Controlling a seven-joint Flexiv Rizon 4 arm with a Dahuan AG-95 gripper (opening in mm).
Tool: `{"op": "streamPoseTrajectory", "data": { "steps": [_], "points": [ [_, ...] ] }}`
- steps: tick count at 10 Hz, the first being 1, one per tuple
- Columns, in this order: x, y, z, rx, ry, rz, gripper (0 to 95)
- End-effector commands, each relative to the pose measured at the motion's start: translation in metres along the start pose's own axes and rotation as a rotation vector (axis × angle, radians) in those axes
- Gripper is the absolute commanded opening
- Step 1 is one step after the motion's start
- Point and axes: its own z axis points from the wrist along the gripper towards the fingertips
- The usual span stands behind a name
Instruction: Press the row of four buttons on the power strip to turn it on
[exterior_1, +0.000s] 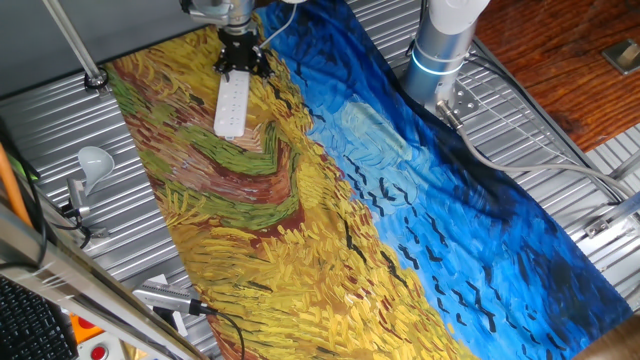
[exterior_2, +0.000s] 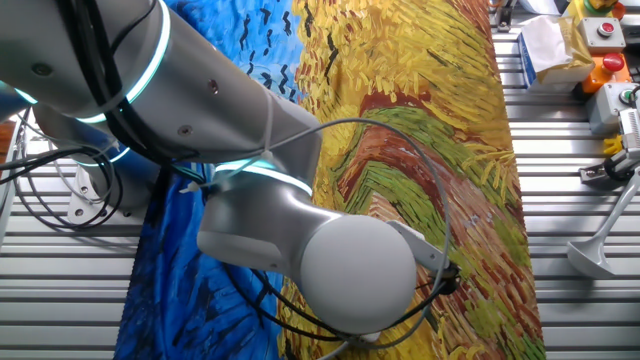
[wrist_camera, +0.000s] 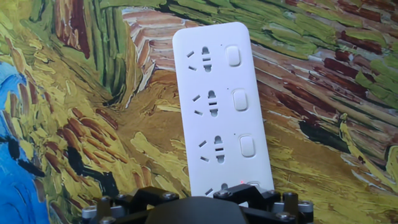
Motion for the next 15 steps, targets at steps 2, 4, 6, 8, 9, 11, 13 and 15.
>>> {"op": "streamPoseTrajectory", "data": {
  "steps": [2,4,6,8,9,11,13,15],
  "points": [
    [0.0003,-0.0001,0.0078,0.005,0.008,-0.004,95.0],
    [0.0004,0.0000,0.0093,0.006,0.007,-0.003,95.0],
    [0.0005,0.0001,0.0104,0.011,0.013,-0.003,95.0],
    [0.0008,0.0005,0.0144,0.013,0.013,-0.002,95.0],
    [0.0008,0.0005,0.0149,0.013,0.013,-0.002,95.0],
    [0.0008,0.0006,0.0149,0.016,0.017,-0.004,95.0],
    [0.0008,0.0005,0.0142,0.015,0.015,-0.001,95.0],
    [0.0004,0.0000,0.0095,0.016,0.017,0.001,95.0]
  ]
}}
